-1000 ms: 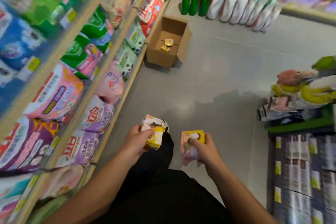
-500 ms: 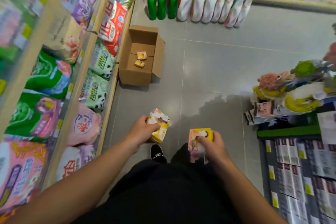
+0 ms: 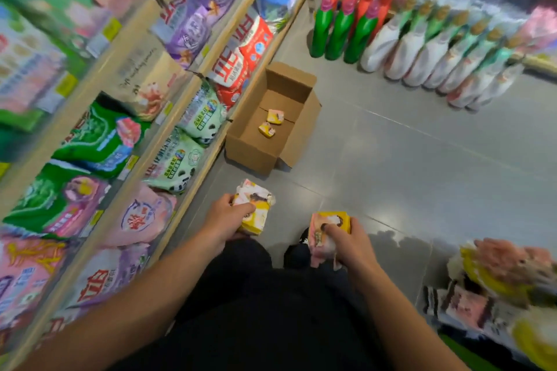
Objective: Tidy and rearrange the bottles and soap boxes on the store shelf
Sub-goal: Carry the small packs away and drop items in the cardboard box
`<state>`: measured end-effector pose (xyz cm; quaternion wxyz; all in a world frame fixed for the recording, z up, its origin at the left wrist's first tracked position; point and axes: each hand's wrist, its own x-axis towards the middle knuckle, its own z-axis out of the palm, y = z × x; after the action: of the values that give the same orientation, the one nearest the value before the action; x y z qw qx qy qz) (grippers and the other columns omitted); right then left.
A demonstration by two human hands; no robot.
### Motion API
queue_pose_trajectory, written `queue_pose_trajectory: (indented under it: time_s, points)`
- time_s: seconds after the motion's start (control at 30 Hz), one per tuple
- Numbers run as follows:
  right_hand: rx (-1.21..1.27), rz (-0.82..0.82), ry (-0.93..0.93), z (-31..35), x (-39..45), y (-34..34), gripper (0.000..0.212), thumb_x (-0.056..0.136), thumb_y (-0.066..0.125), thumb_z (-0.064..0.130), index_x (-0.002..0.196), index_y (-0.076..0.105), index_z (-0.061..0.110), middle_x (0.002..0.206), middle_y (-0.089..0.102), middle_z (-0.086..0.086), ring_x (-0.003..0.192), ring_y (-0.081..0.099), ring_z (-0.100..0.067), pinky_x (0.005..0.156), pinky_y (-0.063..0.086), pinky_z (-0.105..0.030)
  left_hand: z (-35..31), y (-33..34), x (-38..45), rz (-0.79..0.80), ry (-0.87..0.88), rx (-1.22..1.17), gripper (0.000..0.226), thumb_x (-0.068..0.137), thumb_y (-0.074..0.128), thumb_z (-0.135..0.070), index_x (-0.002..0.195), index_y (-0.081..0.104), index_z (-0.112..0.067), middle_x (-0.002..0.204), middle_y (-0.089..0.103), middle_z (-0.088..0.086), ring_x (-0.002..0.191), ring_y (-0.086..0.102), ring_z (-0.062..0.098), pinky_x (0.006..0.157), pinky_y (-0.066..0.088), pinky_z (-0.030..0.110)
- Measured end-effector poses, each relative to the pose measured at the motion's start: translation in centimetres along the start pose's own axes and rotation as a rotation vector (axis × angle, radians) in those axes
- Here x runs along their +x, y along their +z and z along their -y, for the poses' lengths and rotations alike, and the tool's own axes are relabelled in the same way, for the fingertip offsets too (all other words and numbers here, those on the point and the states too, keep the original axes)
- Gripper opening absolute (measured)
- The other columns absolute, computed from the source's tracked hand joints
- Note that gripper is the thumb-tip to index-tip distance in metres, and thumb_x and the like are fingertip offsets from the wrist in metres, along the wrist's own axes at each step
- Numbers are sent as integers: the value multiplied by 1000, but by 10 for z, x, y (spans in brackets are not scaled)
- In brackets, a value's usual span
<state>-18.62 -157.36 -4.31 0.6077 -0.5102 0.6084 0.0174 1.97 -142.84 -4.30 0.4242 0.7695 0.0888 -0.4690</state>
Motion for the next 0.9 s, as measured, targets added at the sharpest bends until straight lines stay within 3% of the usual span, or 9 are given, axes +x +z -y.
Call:
queue_pose_trajectory:
  time_s: [0.33,0.53,0.63,0.77,0.9]
  points:
    - [-212,193,-101,157,115,15,22,79,65,27,98,54,21,88,62,-9,65,58,-20,38,39,-24,-84,27,60,-160,-52,-397,16,82,69,-14,95,60,-17,99,68,13,80,70,24,51,54,31]
    - [-327,212,-113,240,176,41,23,80,64,28,100,54,22,90,62,-10,67,60,-24,39,39,-26,-143,22,128,-107,-101,-451,35,82,70,-18,115,58,-17,105,68,8,88,69,22,52,55,29]
    - [-410,243,-142,273,216,56,32,81,65,30,110,54,25,96,64,-10,73,67,-28,40,42,-26,-169,19,175,-91,-111,-428,40,76,74,-20,113,58,-21,107,66,6,89,69,23,56,58,34]
    - [-520,261,-166,298,294,76,40,85,66,33,121,50,29,106,61,-2,91,65,-26,61,52,-36,-187,27,246,-130,-159,-364,32,67,75,-21,93,58,-30,109,64,8,95,67,30,68,60,52]
    - [-635,298,-209,294,403,105,39,85,68,30,120,49,30,104,60,2,89,60,-16,67,48,-30,-178,56,338,-213,-217,-340,41,65,71,-26,103,57,-24,109,63,8,95,66,29,75,59,53]
